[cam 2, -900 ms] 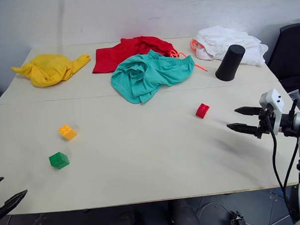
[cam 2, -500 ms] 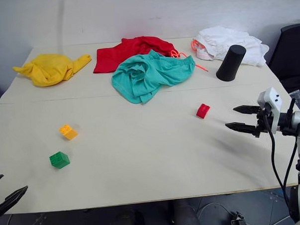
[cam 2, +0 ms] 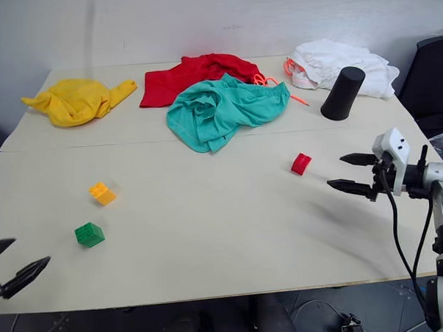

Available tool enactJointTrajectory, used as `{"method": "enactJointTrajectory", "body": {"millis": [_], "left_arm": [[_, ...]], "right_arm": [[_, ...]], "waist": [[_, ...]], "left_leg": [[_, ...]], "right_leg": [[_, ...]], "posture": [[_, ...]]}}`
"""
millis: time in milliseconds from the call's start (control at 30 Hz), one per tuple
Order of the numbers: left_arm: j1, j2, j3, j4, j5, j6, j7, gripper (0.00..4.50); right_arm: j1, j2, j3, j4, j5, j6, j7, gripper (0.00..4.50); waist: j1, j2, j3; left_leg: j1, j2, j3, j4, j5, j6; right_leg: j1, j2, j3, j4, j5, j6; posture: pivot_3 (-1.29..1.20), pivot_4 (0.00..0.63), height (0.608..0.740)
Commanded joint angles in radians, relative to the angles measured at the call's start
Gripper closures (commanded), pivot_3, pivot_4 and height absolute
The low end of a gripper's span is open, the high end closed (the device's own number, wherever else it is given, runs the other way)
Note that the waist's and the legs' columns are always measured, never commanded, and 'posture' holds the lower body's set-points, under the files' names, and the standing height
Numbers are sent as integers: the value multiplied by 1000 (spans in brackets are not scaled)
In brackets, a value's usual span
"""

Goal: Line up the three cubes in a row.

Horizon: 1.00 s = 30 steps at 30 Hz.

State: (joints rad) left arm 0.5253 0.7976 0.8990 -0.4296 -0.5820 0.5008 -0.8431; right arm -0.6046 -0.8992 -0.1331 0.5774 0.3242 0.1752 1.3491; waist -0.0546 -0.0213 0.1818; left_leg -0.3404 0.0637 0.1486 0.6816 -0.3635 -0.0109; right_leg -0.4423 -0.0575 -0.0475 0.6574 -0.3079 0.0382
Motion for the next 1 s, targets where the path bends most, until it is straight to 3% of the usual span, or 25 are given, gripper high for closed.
{"method": "enactJointTrajectory", "body": {"millis": [33,300,500,633,733,967,1000], "left_arm": [[-78,84,-40,-99,-131,105,-29,34],[-379,268,-298,-156,-326,203,-158,34],[-724,265,-540,-164,-402,260,-93,34],[-822,252,-621,-157,-391,270,-95,34],[-850,256,-650,-140,-366,258,-121,0],[-907,230,-705,-114,-338,241,-154,0],[-914,227,-712,-108,-333,238,-160,0]], "right_arm": [[-62,18,23,-15,-25,7,-27,0],[-218,150,109,160,-133,-63,-108,0],[-268,219,137,310,-196,-116,-173,0],[-282,247,135,359,-213,-155,-196,0],[-283,256,146,381,-233,-197,-196,631],[-293,270,142,393,-230,-220,-154,3032],[-291,269,141,389,-227,-218,-140,3014]], "waist": [[-1,0,0],[-5,2,1],[-1,2,1],[-4,3,2],[-6,3,2],[-3,3,2],[-2,3,2]], "left_leg": [[0,0,0,0,0,0],[0,0,0,0,2,-3],[-2,0,0,1,3,-2],[-2,0,0,1,3,-2],[-2,0,1,1,3,-3],[-1,1,1,1,4,-4],[-1,1,1,1,4,-4]], "right_leg": [[0,0,0,0,0,0],[-1,2,1,1,0,0],[-1,2,1,1,0,0],[-1,3,2,2,0,0],[-2,4,2,2,0,0],[-2,7,5,3,0,0],[-2,7,5,3,0,0]], "posture": [[0,150,740],[0,150,740],[0,150,740],[0,150,740],[0,150,740],[0,150,740],[0,150,740]]}}
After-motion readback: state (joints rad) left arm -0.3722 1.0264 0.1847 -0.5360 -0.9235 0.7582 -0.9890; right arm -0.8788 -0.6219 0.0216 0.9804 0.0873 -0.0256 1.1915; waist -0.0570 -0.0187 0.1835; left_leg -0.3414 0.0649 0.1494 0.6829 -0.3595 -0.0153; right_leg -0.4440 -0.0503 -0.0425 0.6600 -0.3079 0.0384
